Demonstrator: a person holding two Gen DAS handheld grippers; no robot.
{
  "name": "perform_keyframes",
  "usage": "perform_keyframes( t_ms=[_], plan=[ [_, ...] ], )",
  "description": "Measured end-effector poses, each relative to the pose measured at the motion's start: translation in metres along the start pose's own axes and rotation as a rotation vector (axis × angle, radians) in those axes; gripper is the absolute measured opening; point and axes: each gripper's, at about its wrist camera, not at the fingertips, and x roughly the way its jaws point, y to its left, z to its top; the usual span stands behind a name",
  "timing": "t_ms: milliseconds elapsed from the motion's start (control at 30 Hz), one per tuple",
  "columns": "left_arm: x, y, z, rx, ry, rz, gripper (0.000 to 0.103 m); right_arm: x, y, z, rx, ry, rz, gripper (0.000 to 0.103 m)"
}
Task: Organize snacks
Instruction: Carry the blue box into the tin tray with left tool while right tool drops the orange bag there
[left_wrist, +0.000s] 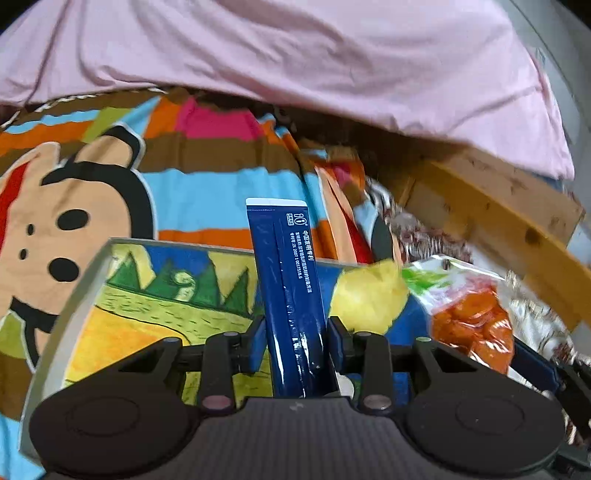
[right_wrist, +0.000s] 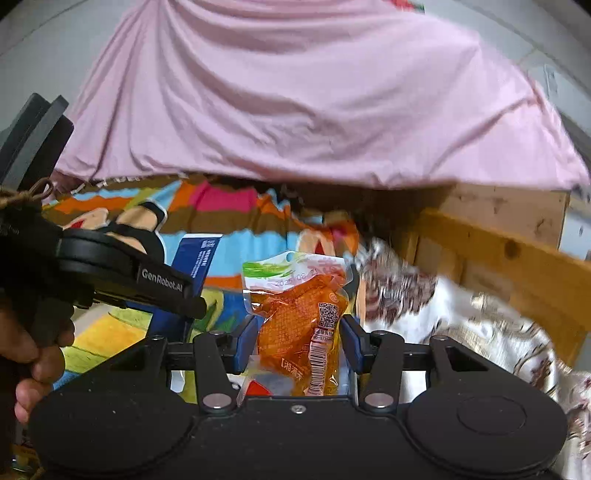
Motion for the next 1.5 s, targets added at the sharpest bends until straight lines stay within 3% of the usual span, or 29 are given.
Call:
perform_keyframes(
  t_ms=[133, 300, 600, 667, 733, 967, 1233, 1500],
  plan=[
    [0.019, -0.009, -0.004, 0.052, 0.088, 0.025, 0.038, 0.015, -0.001, -0.008, 0.005, 0.059, -0.006, 0.051],
    [0.034, -0.005, -0.011, 0.011, 0.188, 0.047, 0.038, 0.029, -0.002, -0.018, 0.024, 0.145, 0.012, 0.052],
    [0.044, 0.001, -0.023, 0.007, 0.265, 0.071, 0.039, 0.042, -0.004, -0.029, 0.055, 0.230, 0.038, 0.054],
    [0.044, 0.001, -0.024, 0.008, 0.267, 0.076, 0.047, 0.040, -0.004, -0.029, 0.057, 0.223, 0.041, 0.054],
    [0.043, 0.001, -0.024, 0.001, 0.279, 0.082, 0.071, 0.038, -0.005, -0.027, 0.063, 0.215, 0.042, 0.058],
    [0.028, 0.007, -0.019, -0.010, 0.256, 0.116, 0.084, 0.027, -0.010, -0.022, 0.086, 0.158, 0.038, 0.072],
    [-0.025, 0.019, -0.009, -0.016, 0.128, 0.144, 0.098, -0.011, -0.007, -0.008, 0.063, 0.034, 0.063, 0.090],
    [-0.092, 0.033, -0.010, -0.053, -0.006, 0.125, 0.102, -0.068, 0.008, 0.000, 0.021, -0.104, 0.093, 0.102]
  ],
)
